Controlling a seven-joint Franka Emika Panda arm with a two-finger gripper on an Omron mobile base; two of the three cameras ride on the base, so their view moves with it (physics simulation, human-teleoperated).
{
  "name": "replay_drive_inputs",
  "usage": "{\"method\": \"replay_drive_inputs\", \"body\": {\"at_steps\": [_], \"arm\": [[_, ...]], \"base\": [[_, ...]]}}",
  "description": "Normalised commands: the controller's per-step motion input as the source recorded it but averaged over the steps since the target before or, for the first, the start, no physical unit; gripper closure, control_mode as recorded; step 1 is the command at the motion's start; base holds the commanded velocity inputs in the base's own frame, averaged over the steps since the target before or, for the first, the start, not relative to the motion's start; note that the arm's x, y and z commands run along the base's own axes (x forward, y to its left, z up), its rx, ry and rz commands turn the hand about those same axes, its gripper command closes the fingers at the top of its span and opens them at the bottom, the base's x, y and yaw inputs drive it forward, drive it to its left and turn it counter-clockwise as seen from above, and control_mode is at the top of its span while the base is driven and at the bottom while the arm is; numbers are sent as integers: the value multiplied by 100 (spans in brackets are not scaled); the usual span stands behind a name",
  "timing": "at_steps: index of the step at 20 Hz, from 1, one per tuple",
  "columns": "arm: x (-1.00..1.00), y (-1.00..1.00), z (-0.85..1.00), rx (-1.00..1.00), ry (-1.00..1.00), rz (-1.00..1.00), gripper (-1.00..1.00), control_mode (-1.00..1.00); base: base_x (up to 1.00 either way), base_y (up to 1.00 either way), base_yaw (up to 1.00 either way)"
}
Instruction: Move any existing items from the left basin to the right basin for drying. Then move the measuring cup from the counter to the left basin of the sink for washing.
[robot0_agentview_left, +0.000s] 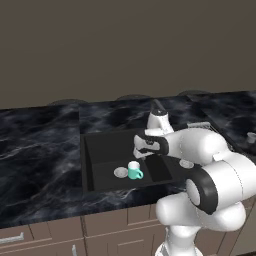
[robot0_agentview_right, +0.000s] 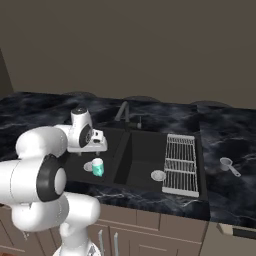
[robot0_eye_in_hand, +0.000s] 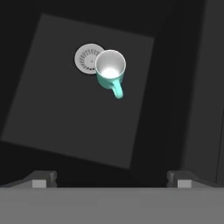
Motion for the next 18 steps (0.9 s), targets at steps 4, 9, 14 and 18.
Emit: {"method": "replay_drive_inputs", "body": {"at_steps": [4, 9, 14, 18], "arm": [[11, 0, -25, 0, 0, 1, -100, -100], [8, 2, -31, 0, 0, 2, -100, -100], [7, 0, -24, 0, 0, 2, -100, -100], [6, 1, -18, 0, 0, 2, -100, -100]], "base": [[0, 0, 0], [0, 0, 0], [0, 0, 0], [0, 0, 0]]}}
